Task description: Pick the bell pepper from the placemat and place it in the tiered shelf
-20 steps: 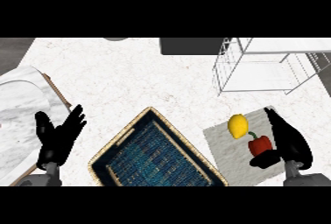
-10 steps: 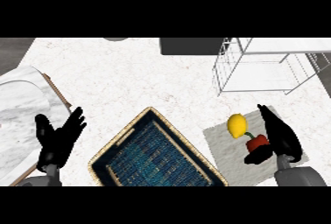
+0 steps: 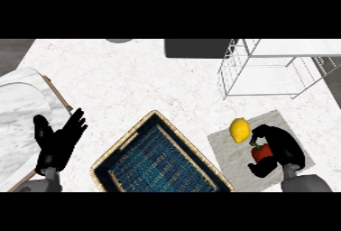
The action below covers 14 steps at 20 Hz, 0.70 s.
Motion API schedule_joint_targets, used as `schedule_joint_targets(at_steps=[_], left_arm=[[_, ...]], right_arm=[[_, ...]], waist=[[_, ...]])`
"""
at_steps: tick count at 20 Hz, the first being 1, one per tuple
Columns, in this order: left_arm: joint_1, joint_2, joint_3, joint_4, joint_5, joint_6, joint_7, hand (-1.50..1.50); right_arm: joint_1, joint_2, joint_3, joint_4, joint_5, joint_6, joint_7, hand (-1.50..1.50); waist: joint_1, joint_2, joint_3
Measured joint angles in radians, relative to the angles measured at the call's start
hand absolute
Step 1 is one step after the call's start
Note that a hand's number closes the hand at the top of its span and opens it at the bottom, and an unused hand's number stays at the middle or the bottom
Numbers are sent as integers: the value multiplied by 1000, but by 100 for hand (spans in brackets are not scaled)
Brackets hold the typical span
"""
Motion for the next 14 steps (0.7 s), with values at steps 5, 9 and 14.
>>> schedule_joint_targets(at_steps=[5,9,14], left_arm=[[-13,1,7,-2,1,-6,15,0],[1,-20,-10,-12,-16,6,8,0],[12,-9,6,-18,-11,-2,13,0]], right_arm=[[-25,37,24,-23,-11,34,-29,150],[-82,70,65,-45,-50,122,-62,150],[-83,96,74,-223,-94,172,-53,150]], waist=[[-1,6,7],[3,8,11],[-5,8,15]])
